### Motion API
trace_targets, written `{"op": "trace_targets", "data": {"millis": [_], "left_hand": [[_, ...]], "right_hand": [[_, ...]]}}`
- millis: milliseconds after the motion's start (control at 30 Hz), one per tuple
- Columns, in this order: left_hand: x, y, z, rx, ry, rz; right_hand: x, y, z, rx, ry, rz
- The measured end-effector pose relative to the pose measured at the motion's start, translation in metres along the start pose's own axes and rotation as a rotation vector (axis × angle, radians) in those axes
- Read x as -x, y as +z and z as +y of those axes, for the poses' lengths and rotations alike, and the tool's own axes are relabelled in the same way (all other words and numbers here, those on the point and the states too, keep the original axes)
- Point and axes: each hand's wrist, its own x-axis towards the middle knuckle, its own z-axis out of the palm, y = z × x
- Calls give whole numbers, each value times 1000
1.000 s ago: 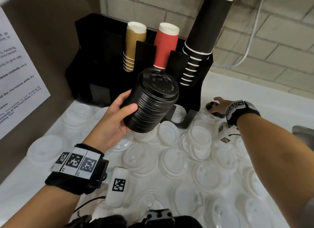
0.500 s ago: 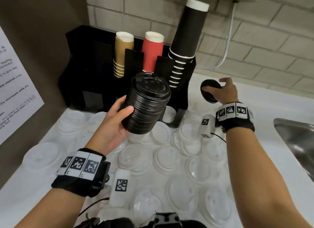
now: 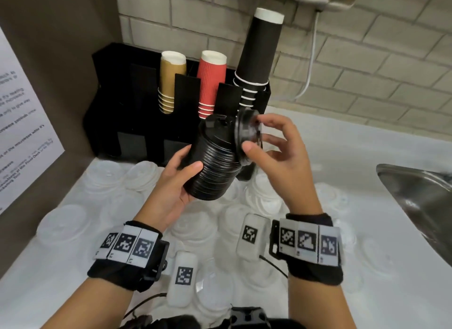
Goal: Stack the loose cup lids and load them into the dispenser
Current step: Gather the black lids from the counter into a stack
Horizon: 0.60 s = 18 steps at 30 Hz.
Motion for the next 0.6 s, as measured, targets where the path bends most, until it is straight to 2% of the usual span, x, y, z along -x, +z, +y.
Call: {"op": "trace_targets", "data": {"millis": [167, 467, 600], "left_hand": [[7, -6, 2, -16, -6, -15], [13, -15, 8, -28, -23, -63], [12, -21, 15, 8, -23, -58]], "right_hand": [[-1, 11, -8, 125, -93, -57], [-8, 30, -21, 217, -135, -175], [-9, 39, -25, 217, -156, -167]]}}
